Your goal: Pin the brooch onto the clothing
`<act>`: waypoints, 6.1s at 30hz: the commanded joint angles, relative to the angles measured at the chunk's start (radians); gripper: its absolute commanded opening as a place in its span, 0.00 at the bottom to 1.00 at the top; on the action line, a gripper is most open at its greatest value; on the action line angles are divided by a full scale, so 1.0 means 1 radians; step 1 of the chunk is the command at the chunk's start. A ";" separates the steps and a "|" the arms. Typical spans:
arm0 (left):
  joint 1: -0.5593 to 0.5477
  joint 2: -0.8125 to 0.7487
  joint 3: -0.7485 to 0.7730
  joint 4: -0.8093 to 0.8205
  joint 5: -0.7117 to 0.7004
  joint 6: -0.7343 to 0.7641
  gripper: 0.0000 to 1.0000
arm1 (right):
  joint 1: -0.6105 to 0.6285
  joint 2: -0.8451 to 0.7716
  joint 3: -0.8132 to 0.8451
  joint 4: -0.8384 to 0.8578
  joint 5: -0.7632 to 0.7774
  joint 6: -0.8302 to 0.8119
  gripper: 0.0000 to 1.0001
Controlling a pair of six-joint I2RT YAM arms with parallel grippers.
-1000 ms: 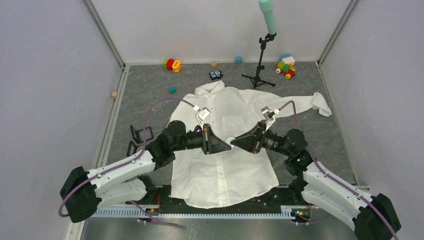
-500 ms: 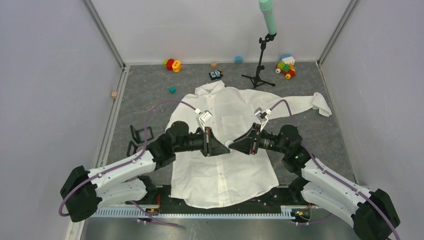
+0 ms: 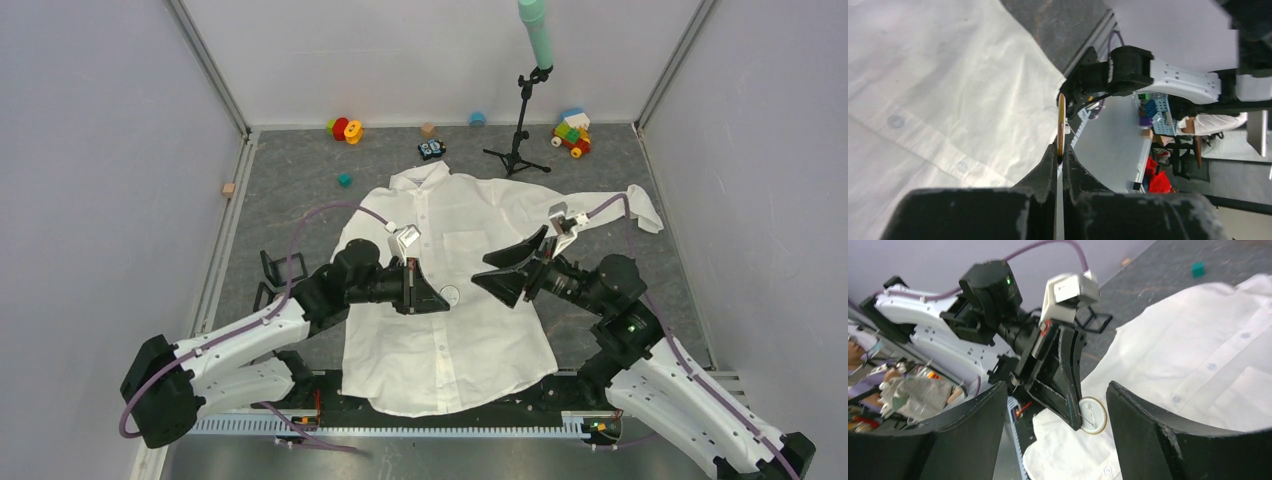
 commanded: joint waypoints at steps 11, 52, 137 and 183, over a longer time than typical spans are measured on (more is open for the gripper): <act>0.250 0.161 0.350 -0.370 -0.038 0.220 0.02 | 0.004 0.097 0.211 -0.465 0.514 -0.319 0.70; 0.430 0.427 0.565 -0.387 -0.093 0.363 0.02 | 0.199 1.183 0.492 -0.112 0.778 -0.408 0.44; 0.287 0.648 0.661 -0.621 -0.320 0.540 0.02 | 0.141 1.141 0.279 0.222 0.628 -0.316 0.00; 0.206 0.805 0.699 -0.624 -0.241 0.507 0.02 | 0.120 1.105 0.085 0.621 0.332 -0.249 0.00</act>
